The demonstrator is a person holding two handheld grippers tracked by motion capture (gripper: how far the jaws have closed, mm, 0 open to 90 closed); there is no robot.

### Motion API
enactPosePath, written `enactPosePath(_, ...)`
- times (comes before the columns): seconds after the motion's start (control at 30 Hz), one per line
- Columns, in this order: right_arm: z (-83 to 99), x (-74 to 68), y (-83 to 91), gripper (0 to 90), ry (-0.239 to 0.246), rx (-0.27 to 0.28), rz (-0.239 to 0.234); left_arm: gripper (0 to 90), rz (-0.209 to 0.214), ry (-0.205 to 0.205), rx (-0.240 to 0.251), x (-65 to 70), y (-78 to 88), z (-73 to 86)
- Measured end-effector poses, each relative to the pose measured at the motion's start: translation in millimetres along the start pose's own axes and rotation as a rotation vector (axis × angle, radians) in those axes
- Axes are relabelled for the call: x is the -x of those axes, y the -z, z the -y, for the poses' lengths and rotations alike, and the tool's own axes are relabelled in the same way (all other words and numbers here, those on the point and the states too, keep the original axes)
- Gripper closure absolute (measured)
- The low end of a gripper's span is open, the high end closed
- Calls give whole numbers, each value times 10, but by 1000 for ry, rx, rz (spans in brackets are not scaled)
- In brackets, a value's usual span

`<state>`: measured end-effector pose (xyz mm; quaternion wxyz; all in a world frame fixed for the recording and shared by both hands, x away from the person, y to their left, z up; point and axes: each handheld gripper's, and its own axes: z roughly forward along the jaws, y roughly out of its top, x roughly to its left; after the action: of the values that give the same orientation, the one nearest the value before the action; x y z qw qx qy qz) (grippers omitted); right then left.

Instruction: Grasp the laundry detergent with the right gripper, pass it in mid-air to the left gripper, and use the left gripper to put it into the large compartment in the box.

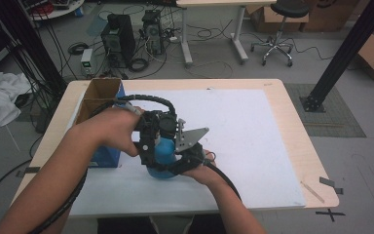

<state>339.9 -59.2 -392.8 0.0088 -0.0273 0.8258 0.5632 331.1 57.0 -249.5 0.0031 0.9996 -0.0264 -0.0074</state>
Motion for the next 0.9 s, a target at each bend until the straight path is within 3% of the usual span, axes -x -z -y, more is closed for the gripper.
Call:
enactPosePath(0.47, -56, -15, -94, 459, -4, 13, -13, 19, -5, 34, -11, 8, -105, 78)
enactPosePath(0.9, -56, -13, -126, 459, -2, 20, -13, 153, -13, 31, -7, 21, -95, 86)
